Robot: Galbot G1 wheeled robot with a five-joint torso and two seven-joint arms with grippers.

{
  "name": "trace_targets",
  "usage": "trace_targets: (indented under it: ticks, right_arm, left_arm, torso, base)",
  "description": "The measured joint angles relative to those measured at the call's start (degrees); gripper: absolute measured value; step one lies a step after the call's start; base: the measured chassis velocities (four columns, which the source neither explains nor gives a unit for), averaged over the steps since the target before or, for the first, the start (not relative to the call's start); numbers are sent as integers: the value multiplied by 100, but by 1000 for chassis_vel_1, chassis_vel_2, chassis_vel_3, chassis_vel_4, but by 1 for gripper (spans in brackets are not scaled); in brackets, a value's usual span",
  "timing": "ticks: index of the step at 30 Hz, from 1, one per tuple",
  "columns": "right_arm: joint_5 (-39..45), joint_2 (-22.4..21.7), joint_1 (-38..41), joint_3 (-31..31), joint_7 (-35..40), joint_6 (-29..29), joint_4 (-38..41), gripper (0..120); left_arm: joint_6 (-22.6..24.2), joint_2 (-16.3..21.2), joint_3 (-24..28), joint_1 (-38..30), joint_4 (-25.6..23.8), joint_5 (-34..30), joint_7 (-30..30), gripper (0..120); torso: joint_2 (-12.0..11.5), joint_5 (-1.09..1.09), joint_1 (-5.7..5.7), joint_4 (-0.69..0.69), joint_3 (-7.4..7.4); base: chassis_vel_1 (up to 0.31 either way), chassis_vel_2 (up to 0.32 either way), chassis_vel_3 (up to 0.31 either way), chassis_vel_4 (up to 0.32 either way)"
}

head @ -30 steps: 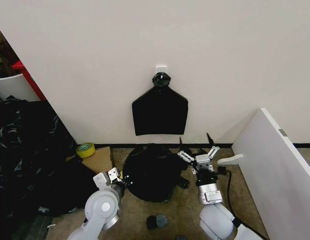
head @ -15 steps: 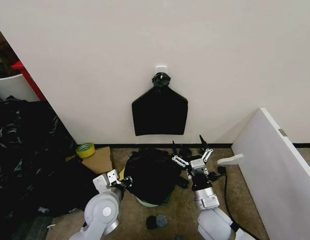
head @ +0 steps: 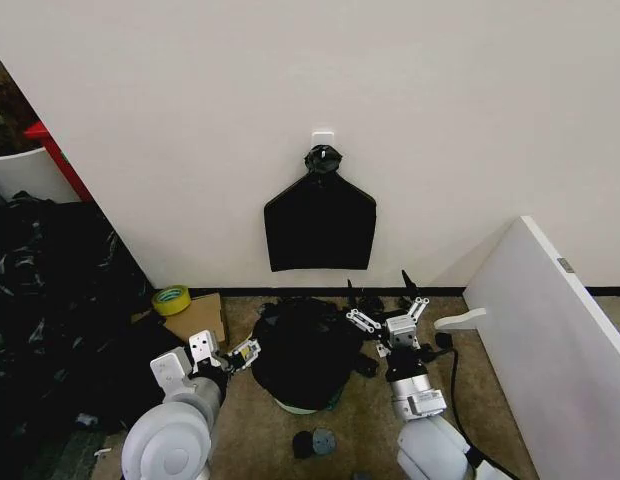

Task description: Place the garbage bag over the trash bin.

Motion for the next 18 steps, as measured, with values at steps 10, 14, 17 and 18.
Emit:
trace_targets:
  ticks: [10,14,17,18]
  right_arm:
    - [1127,362,-230,1430,-1510,-378,539,100]
    - [876,656,-268,1908,-1741,-459,444,100]
    - [766,991,-309,2435,-1939,-546,361,100]
    - [821,1097,-344,2618,-2080,-640,364,100]
  left_arm:
    - [-3313,-241,-506,372,358,3923,2235,100]
    - [-3589,-423,-676,422,509,3941,2587,100]
    - [-3616,-668,-776,411,657,3797,2941,100]
    - [-3618,-789,-805,401,705,3779,3134,100]
  torso:
    - [0,1,0,2,0]
    - [0,0,0,2,0]
    - [0,0,0,1,0]
    - [0,1,0,0,0]
  base:
    - [0,0,0,0]
    - [0,0,0,0]
    - [0,0,0,0]
    - [0,0,0,0]
